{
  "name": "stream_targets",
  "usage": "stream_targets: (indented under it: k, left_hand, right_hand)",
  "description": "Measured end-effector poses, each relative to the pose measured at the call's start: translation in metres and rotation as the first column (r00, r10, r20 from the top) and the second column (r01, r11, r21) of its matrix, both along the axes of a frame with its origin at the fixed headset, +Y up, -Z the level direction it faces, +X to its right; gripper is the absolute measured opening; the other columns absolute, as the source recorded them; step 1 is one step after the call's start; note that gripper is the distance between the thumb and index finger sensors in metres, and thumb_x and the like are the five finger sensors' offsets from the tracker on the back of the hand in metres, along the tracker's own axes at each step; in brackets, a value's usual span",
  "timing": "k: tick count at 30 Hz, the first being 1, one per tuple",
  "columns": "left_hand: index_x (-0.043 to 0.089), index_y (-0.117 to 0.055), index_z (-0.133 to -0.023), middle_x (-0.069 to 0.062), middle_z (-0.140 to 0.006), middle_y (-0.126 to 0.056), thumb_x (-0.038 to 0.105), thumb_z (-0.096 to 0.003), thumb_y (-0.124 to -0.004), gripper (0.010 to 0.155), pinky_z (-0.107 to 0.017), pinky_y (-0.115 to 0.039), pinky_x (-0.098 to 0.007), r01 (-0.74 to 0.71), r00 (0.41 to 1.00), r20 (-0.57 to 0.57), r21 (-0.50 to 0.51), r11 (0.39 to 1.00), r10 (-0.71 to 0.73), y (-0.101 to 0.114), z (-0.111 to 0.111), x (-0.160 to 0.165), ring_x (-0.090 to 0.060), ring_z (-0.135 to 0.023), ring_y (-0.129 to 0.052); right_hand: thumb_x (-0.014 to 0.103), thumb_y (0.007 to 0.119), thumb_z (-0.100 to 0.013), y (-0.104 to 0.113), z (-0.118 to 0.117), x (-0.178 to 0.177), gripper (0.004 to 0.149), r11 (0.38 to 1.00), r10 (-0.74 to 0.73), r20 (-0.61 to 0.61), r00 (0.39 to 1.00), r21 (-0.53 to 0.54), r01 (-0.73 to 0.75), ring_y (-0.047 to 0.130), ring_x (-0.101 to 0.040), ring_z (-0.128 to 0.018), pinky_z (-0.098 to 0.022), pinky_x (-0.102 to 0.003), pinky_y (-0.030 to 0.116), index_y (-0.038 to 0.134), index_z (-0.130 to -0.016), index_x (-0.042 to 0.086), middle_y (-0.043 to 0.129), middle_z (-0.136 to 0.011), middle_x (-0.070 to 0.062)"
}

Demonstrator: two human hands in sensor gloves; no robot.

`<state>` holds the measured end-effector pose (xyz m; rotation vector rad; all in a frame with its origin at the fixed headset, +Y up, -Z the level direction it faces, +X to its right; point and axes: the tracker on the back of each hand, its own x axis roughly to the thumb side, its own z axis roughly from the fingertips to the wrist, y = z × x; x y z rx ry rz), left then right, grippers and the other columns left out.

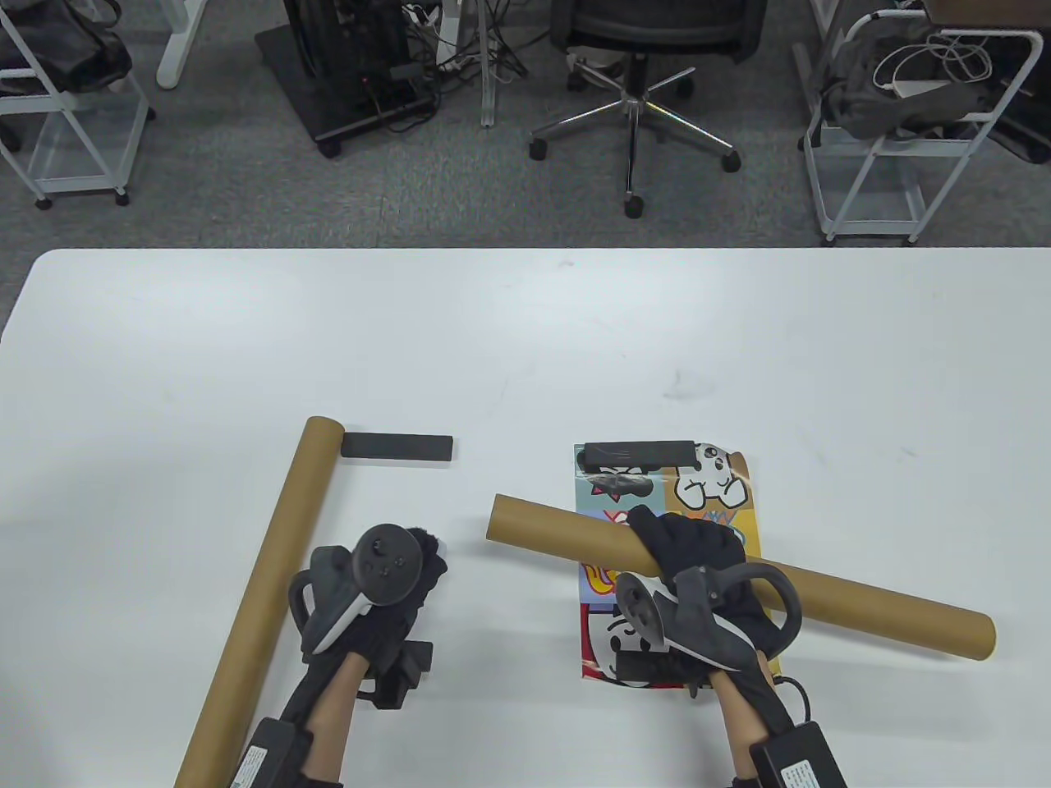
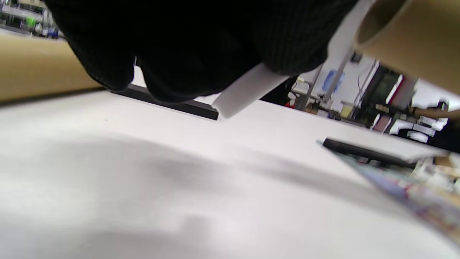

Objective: Roll up posters and store in mailing tubes

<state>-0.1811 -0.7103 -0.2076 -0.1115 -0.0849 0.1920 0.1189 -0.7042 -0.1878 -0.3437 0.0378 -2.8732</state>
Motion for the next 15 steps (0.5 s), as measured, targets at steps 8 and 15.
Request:
stream_targets:
  k: [8,15]
  left_hand:
    - [0.031,-0.085,-0.084,0.004,-0.085,-0.093,0.045,-0.0472,-0.077,0.040,-0.072,-0.079,-0.052,0.440,0.891,0.108,0.025,0.898,-0.440,-0.018,0.002,0.026,-0.021,-0.072,-0.098]
    - [0.039,-0.086,-0.082,0.008,-0.083,-0.093,0.048,-0.0446,-0.079,0.039,-0.072,-0.079,-0.050,0.474,0.873,0.138,-0.004,0.881,-0.468,-0.026,0.002,0.028,-0.017,-0.070,-0.099]
  right_hand:
    - [0.031,0.089,-0.039,0.000,-0.001,0.003,0.087,1.000,0.007,0.026,1.000,-0.024,-0.007,0.084,-0.039,-0.089,-0.067,-0.061,0.072,0.037,-0.108,0.020,0.071,-0.104,-0.009]
    - [0.031,0.089,-0.040,0.001,-0.002,0.005,0.087,0.999,0.002,0.041,0.999,-0.036,0.000,0.084,-0.039,-0.088,-0.067,-0.061,0.072,0.037,-0.108,0.019,0.071,-0.104,-0.009]
